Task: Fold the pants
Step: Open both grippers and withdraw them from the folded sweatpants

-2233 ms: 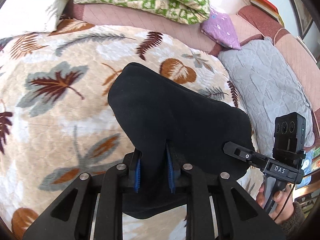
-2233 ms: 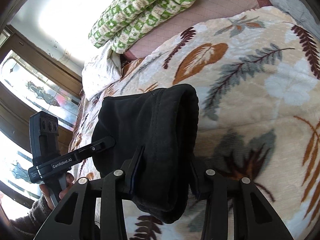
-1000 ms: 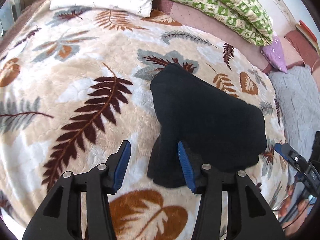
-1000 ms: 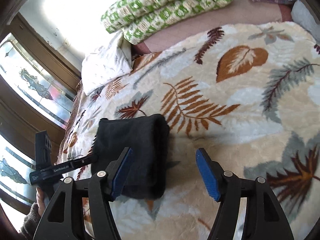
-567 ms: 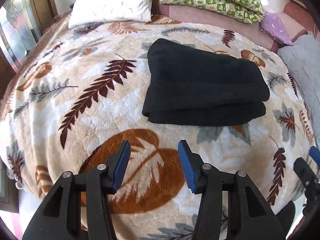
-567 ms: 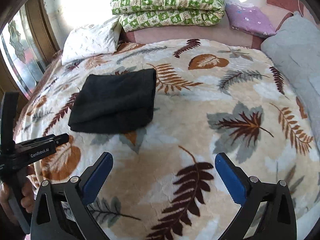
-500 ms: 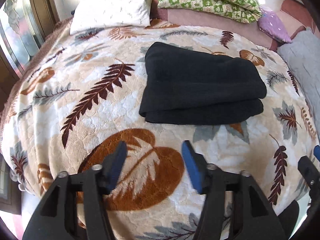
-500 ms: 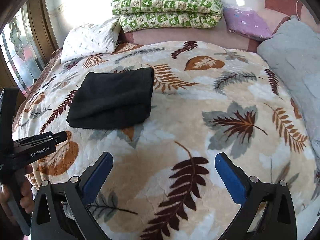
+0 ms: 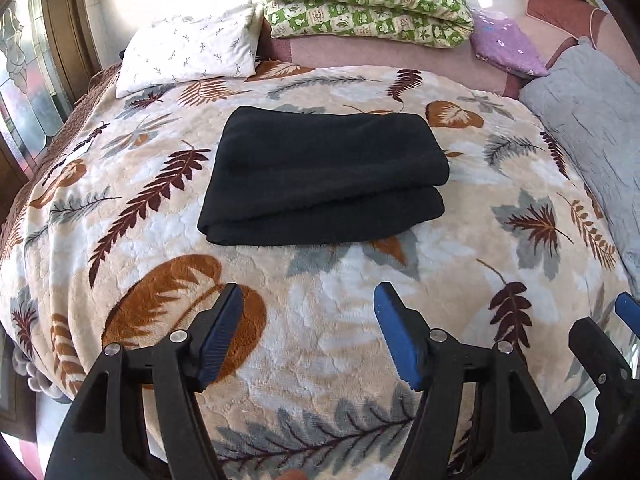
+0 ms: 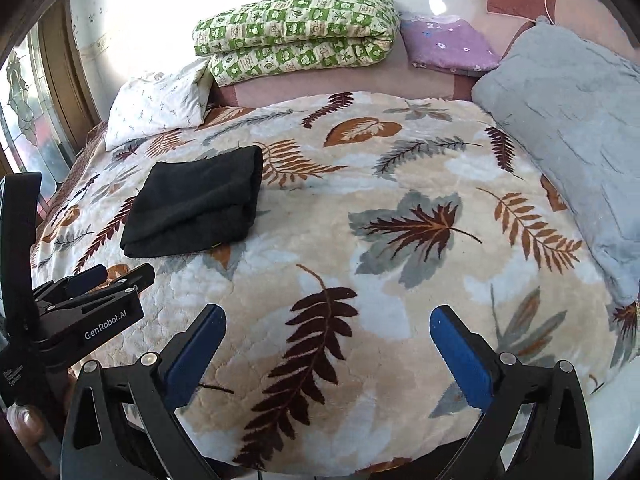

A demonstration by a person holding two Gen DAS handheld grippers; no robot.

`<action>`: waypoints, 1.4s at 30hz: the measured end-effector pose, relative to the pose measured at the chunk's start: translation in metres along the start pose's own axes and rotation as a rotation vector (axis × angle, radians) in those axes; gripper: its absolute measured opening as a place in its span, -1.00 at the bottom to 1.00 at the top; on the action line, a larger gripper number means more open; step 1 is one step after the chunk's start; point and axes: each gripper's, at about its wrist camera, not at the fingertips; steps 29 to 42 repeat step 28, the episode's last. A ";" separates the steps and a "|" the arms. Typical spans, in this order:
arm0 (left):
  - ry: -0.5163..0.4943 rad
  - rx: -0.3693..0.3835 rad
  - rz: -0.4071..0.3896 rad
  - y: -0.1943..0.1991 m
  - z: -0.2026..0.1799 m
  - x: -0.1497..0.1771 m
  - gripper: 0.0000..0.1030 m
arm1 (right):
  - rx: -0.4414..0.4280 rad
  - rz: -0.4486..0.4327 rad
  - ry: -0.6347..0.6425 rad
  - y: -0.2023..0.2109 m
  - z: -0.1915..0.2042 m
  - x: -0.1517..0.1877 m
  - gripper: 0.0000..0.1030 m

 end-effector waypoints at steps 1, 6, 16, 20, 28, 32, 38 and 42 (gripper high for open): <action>0.003 -0.004 -0.002 0.000 0.001 0.001 0.31 | 0.003 -0.005 0.003 0.001 0.000 0.001 0.99; 0.012 -0.009 -0.011 0.002 0.006 0.002 0.31 | 0.005 -0.018 0.019 0.001 0.004 0.001 0.99; 0.015 -0.008 -0.005 0.000 0.008 0.002 0.31 | -0.007 0.012 0.013 -0.007 0.004 0.003 0.99; 0.013 -0.004 -0.038 0.003 0.009 0.001 0.31 | -0.007 0.022 0.011 -0.010 0.004 0.004 0.99; 0.003 0.002 -0.029 0.002 0.008 0.000 0.31 | -0.010 0.037 0.011 -0.015 0.003 0.004 0.99; 0.003 0.002 -0.029 0.002 0.008 0.000 0.31 | -0.010 0.037 0.011 -0.015 0.003 0.004 0.99; 0.003 0.002 -0.029 0.002 0.008 0.000 0.31 | -0.010 0.037 0.011 -0.015 0.003 0.004 0.99; 0.003 0.002 -0.029 0.002 0.008 0.000 0.31 | -0.010 0.037 0.011 -0.015 0.003 0.004 0.99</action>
Point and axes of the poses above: each gripper's, at about its wrist camera, not at the fingertips, and y roughly against the way its jaws point, z to its left, x to its underside, and after that the axes turned 10 degrees about y, right-handed
